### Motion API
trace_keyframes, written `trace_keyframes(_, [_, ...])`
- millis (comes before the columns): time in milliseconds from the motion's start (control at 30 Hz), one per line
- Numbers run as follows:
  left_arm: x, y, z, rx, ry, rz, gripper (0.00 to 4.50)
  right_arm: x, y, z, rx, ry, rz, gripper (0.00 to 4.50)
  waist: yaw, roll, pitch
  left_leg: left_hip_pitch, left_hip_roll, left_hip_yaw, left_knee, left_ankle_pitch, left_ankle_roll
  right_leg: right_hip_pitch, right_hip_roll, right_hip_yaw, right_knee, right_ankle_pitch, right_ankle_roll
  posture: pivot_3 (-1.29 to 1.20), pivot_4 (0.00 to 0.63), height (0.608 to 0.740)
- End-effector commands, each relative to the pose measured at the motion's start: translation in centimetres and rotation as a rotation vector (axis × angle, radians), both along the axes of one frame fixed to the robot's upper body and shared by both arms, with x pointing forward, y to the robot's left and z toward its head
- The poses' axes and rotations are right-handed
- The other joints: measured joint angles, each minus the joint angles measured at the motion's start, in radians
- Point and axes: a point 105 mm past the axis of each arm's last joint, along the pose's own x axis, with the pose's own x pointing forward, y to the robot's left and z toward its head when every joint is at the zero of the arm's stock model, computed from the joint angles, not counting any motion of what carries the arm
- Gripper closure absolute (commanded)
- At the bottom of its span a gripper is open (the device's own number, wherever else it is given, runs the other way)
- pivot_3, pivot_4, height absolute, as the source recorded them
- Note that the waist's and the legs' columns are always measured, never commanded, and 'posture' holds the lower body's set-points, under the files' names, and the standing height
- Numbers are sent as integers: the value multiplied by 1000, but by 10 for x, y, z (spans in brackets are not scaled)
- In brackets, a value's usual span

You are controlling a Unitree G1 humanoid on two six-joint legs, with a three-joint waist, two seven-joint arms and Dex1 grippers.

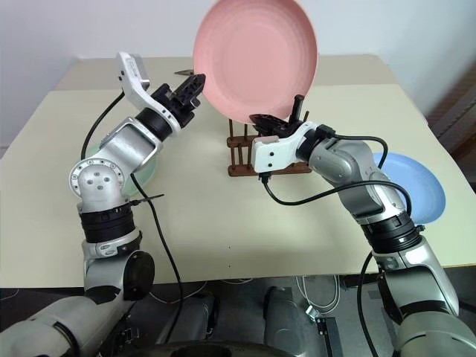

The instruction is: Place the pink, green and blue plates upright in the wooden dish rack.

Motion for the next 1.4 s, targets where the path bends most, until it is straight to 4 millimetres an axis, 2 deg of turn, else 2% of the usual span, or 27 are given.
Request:
trace_keyframes(33, [3, 84, 24, 63, -161, 313, 4205, -1, -43, 43, 343, 74, -71, 4483, -4, 0, 0, 0, 0, 0, 0, 0, 0, 0, 0, 0, 0, 0, 0, 0, 150, 740])
trace_keyframes(100, [0, 80, 2, 354, -200, 302, 3523, -8, -54, 52, 526, 218, -31, 4500, -16, 1, 0, 0, 2, 0, -1, 0, 0, 0, 2, 0, 0, 0, -1, 0, 150, 740])
trace_keyframes(133, [-2, 77, -8, 422, -209, 276, 3015, -12, -57, 52, 564, 268, -12, 4500, -21, 6, -1, 1, 2, 0, -1, 0, 0, 0, 2, 1, 0, 0, -1, 0, 150, 740])
trace_keyframes(200, [-4, 77, -21, 454, -208, 250, 1977, -19, -65, 48, 554, 318, -5, 4500, -14, 7, 0, 2, 1, 2, -3, -1, 2, 0, 2, 4, 0, 0, -2, 0, 150, 740])
trace_keyframes(333, [-7, 64, -25, 331, -184, 175, 35, -21, -73, 29, 460, 335, -47, 4500, 3, 2, 2, -1, 1, -1, 1, -2, 3, 1, 1, 0, -1, -1, -2, 0, 150, 740])
trace_keyframes(400, [-11, 53, -28, 364, -206, 131, 35, -22, -70, 31, 518, 347, -28, 4500, 0, 3, 2, 0, 1, -1, 1, -1, 3, 1, 1, 1, -1, -1, -2, 0, 150, 740])
trace_keyframes(467, [-14, 47, -40, 424, -202, 88, 35, -25, -69, 41, 659, 386, 18, 4500, -6, 3, 2, 0, 1, 0, 0, -1, 3, 0, 1, 2, 0, -1, -2, 0, 150, 740])
trace_keyframes(600, [-37, 28, -63, 606, -276, -100, 35, -36, -59, 56, 897, 567, 152, 4500, -23, 7, 3, 0, 2, 0, -2, -1, 2, -1, 2, 3, 0, 0, -1, 0, 150, 740])
trace_keyframes(700, [-61, 14, -92, 756, -297, -300, 35, -34, -62, 74, 1185, 734, 268, 4500, -24, 7, 3, 0, 2, 0, -2, -1, 3, -1, 2, 3, 0, -1, -4, 0, 150, 740])
trace_keyframes(800, [-82, 0, -111, 825, -302, -461, 35, -28, -62, 81, 1312, 826, 309, 4500, -21, 8, 3, 0, 2, 0, -2, -2, 3, -1, 2, 3, 0, -1, -6, 0, 150, 740])
trace_keyframes(900, [-84, -3, -116, 835, -305, -479, 35, -30, -59, 82, 1354, 905, 356, 4500, -12, 8, 3, -1, 2, -1, -1, -2, 3, -1, 1, 2, -1, -2, -6, 0, 150, 740])
trace_keyframes(1033, [-83, -6, -122, 853, -297, -483, 35, -22, -59, 71, 1415, 1003, 316, 4500, -14, 8, 3, -2, 2, 0, -1, -2, 3, -2, 1, 2, -1, -1, -5, 0, 150, 740])
trace_keyframes(1400, [-84, -5, -128, 853, -286, -480, 35, 3, -82, 49, 1650, 1180, 274, 4500, -22, 8, 3, -1, 2, 0, -1, -2, 4, -1, 2, 2, 0, -1, -5, 0, 150, 740])
